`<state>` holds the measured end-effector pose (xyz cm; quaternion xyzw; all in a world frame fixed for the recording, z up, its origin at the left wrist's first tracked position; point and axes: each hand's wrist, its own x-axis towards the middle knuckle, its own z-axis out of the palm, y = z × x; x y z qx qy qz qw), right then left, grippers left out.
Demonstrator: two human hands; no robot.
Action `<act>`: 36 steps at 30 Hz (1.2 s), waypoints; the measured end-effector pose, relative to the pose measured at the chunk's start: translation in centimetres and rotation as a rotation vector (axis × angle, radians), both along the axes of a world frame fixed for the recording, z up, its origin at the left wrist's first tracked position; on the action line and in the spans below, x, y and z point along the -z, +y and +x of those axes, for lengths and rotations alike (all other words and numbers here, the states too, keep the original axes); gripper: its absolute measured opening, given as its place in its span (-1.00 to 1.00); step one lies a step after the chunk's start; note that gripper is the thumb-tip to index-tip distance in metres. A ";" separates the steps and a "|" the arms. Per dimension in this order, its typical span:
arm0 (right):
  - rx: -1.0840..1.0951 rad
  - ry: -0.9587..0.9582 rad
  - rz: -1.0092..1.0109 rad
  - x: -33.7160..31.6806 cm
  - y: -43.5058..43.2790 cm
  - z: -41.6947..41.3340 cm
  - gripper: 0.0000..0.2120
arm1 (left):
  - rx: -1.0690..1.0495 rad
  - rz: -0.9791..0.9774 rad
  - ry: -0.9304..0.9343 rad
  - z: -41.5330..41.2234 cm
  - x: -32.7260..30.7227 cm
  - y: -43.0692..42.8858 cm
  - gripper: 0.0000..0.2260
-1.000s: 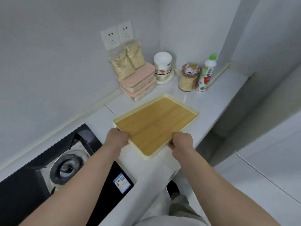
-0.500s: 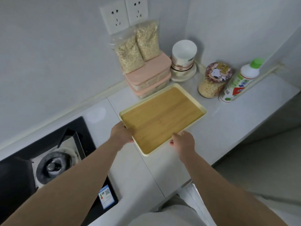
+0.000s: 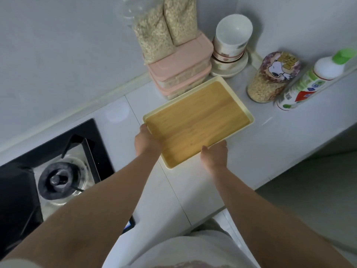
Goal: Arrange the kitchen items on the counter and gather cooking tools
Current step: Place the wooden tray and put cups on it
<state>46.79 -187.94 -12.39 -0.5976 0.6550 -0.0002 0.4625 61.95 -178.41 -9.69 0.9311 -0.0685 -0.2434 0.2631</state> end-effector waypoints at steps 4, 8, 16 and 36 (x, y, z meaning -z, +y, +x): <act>-0.022 -0.002 0.027 0.0 0.1 -0.1 -0.31 | -0.007 0.012 0.015 0.1 -0.2 -0.2 -0.58; 0.103 -0.038 0.069 -1.0 0.9 -0.2 -0.29 | -0.016 0.013 0.076 -0.2 -0.9 0.2 -0.56; 0.124 -0.298 0.107 -5.4 4.8 1.6 -0.73 | -0.113 -0.208 0.198 -2.0 -4.0 6.0 -0.63; -1.168 -0.543 0.345 -18.2 40.2 7.9 -0.83 | -0.937 -0.589 -0.109 -9.3 -16.1 44.7 -0.85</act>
